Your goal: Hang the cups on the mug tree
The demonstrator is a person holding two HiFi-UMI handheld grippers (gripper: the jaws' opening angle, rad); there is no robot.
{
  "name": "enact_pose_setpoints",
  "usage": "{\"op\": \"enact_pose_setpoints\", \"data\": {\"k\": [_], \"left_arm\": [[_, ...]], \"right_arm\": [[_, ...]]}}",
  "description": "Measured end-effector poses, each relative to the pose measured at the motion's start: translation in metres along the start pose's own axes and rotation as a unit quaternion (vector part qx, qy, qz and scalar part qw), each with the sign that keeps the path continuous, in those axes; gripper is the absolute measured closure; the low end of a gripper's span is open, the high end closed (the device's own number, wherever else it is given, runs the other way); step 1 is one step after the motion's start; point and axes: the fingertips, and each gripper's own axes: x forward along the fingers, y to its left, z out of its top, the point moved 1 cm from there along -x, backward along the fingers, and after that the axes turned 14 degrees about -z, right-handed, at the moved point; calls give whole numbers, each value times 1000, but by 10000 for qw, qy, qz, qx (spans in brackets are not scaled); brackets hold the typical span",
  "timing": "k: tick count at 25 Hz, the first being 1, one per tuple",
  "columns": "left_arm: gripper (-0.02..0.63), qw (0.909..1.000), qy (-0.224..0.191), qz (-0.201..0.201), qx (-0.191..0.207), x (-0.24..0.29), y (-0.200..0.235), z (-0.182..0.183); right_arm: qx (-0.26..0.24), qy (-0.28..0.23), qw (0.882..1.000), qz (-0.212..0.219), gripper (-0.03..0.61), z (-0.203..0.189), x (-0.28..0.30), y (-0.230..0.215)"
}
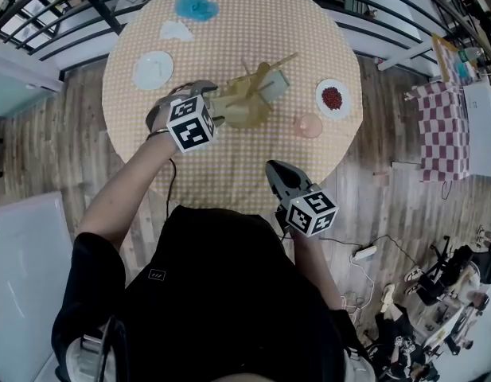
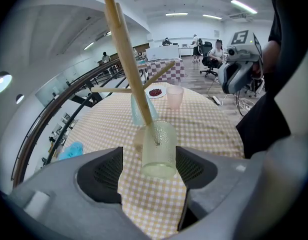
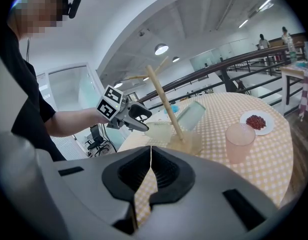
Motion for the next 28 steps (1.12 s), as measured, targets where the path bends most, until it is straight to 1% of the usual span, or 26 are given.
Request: {"op": "enact_pose_setpoints", "data": {"k": [6,12,13,14,15,18,21,25,28], "left_arm": [[298,9985,-346,303,-304,-25,-4,-2],[301,9940,-733,533,-618,-50,-33,7],[331,9920,-896,574,-678,-56,-39,10],[453,9887,-1130,641,-746,-64,-45,15],[605,9839,-1417,707,-832,-73,-51,21],[606,9651,-2239,751,-1128,-98,-70,36],[607,9493,-2758,914,-1199,-124,-82,48],[607,9270,-3384,1002,-1268,-153,-95,53],[607,9055,-3895,867,-1445,-173,-106,46]], "right_arm": [[-164,1,9996,238,561,0,-3,8],[-332,27,9976,615,561,-3,-7,12],[-343,31,9970,689,561,-4,-8,13],[-341,35,9965,762,561,-5,-9,14],[-328,43,9960,834,561,-7,-11,16],[-320,71,9943,1015,561,-9,-20,23],[-406,-1,9936,1052,561,-3,-29,28],[-292,-233,9954,877,561,8,-43,32],[-161,-399,9968,679,561,17,-47,40]]}}
